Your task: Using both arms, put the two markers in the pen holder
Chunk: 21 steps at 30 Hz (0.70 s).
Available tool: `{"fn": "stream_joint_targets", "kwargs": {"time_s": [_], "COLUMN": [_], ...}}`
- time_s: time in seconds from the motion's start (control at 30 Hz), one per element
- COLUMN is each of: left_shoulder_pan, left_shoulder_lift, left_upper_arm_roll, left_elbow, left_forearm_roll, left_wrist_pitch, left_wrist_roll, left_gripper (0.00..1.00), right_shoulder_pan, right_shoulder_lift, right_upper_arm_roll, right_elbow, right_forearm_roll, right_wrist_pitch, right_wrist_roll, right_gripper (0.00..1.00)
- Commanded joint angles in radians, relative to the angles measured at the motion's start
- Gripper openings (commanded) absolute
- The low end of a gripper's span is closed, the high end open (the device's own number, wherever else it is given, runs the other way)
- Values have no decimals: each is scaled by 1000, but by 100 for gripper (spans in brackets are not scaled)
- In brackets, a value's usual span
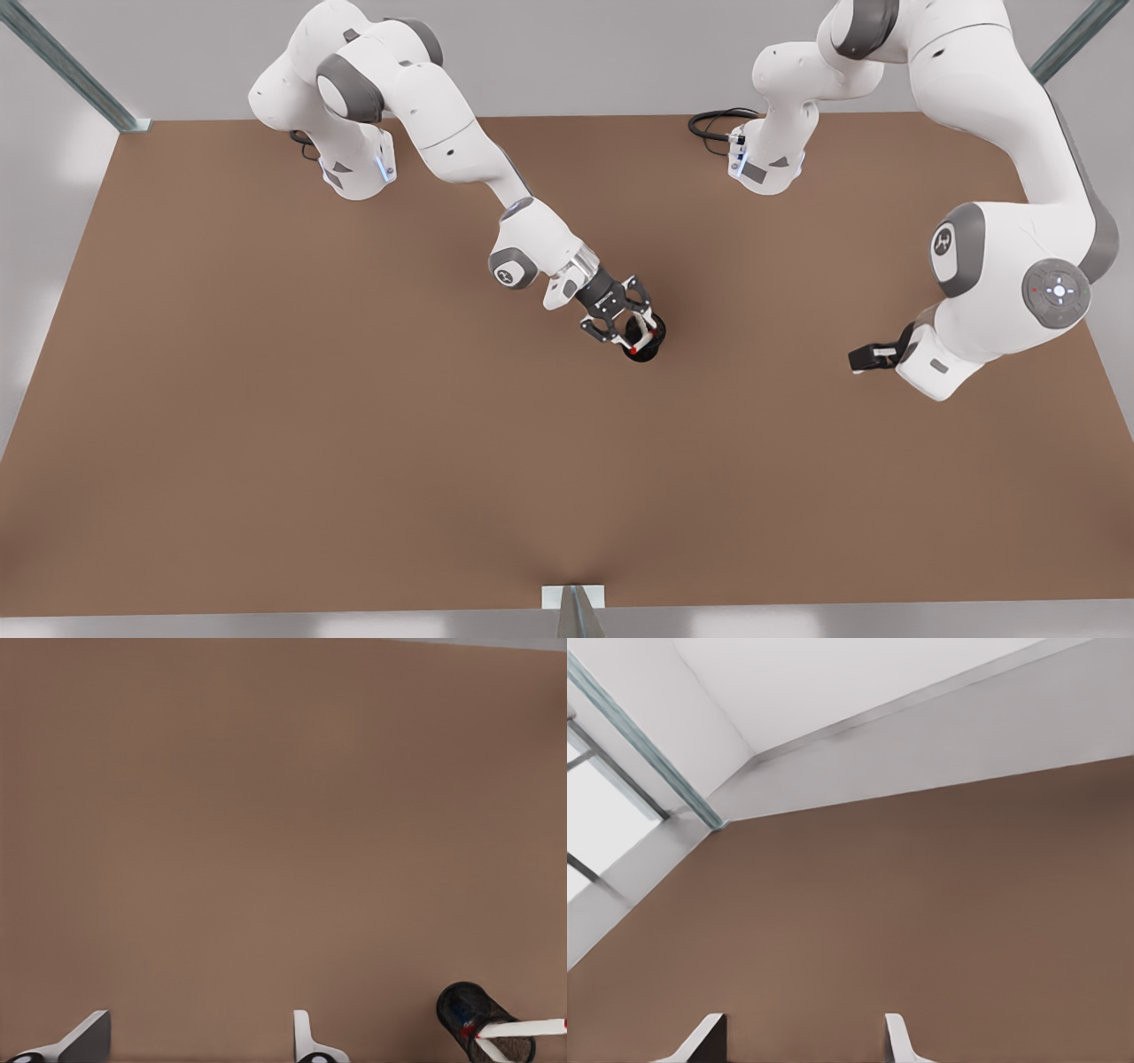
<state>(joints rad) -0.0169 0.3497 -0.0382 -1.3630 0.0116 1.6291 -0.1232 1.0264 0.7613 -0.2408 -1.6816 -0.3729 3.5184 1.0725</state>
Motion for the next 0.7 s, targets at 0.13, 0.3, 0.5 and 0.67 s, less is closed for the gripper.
{"fn": "stream_joint_targets", "kwargs": {"time_s": [0.13, 0.3, 0.5, 0.67], "left_shoulder_pan": [0, -12, -14, -14], "left_shoulder_lift": [0, -1, 0, 0], "left_upper_arm_roll": [-2, -8, -6, -5], "left_elbow": [1, 15, 16, 16], "left_forearm_roll": [2, 13, 13, 13], "left_wrist_pitch": [9, -18, -32, -35], "left_wrist_roll": [-36, 103, 106, 105], "left_gripper": [100, 100, 100, 100], "right_shoulder_pan": [-14, -120, -607, -790], "right_shoulder_lift": [-194, -428, -680, -533], "right_upper_arm_roll": [0, 15, 5, 24], "right_elbow": [-17, -27, 19, 388], "right_forearm_roll": [-6, 86, 486, 391], "right_wrist_pitch": [-220, -828, -1618, -2037], "right_wrist_roll": [-62, -111, -1072, -1082], "right_gripper": [100, 100, 100, 100]}}
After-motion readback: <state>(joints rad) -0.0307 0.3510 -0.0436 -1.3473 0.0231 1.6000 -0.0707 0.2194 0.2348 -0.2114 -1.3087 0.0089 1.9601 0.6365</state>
